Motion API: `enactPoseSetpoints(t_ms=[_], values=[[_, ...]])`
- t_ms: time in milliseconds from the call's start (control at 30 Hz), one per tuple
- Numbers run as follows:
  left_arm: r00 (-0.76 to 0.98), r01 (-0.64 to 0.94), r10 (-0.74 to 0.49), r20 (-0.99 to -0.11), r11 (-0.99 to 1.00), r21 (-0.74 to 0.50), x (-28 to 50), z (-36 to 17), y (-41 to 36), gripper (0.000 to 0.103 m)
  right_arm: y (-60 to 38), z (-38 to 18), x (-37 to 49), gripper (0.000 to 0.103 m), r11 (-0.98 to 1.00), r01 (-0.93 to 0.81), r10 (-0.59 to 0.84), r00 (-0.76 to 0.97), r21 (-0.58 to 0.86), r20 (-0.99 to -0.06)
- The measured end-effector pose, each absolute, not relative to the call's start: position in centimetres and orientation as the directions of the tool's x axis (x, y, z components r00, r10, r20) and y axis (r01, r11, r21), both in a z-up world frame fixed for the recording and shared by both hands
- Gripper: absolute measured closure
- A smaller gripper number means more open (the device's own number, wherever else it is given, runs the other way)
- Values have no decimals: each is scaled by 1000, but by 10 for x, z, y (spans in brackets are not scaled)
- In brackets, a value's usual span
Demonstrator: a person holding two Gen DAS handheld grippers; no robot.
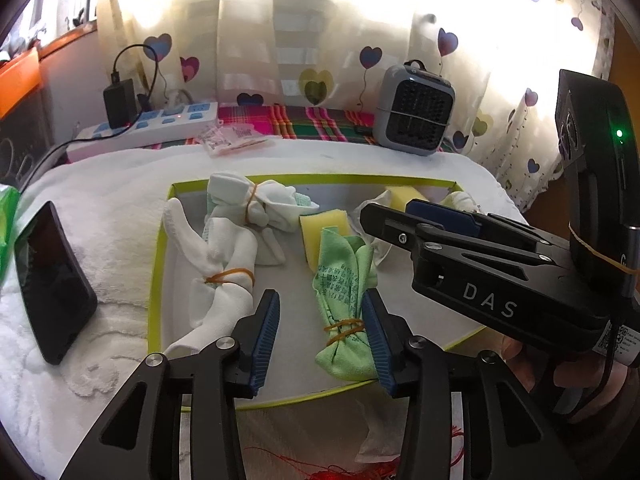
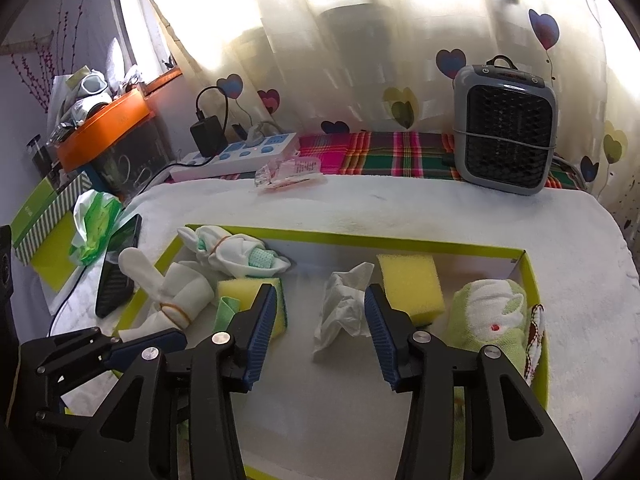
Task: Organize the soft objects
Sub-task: 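Open both grippers to release the sock bundle and tissue in the lid, then withdraw both grippers from the lid toward the red knot ornament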
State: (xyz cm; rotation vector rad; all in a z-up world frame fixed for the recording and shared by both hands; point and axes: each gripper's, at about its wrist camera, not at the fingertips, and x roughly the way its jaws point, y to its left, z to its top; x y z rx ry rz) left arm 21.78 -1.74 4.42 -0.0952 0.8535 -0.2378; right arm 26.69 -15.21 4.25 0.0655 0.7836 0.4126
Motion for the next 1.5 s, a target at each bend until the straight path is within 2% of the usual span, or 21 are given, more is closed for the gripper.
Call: enactPoseSetpoints(t_ms=[700,1500], values=[[650,151,-219,-728,976,-159,199,50,-14,62,-153,49,246,55,923,-320,377,645,213,-665],[665,129,-236,-708,971,-202,162,59,5,62,-168,55,206,55,926,-304,373,659,223,-653]])
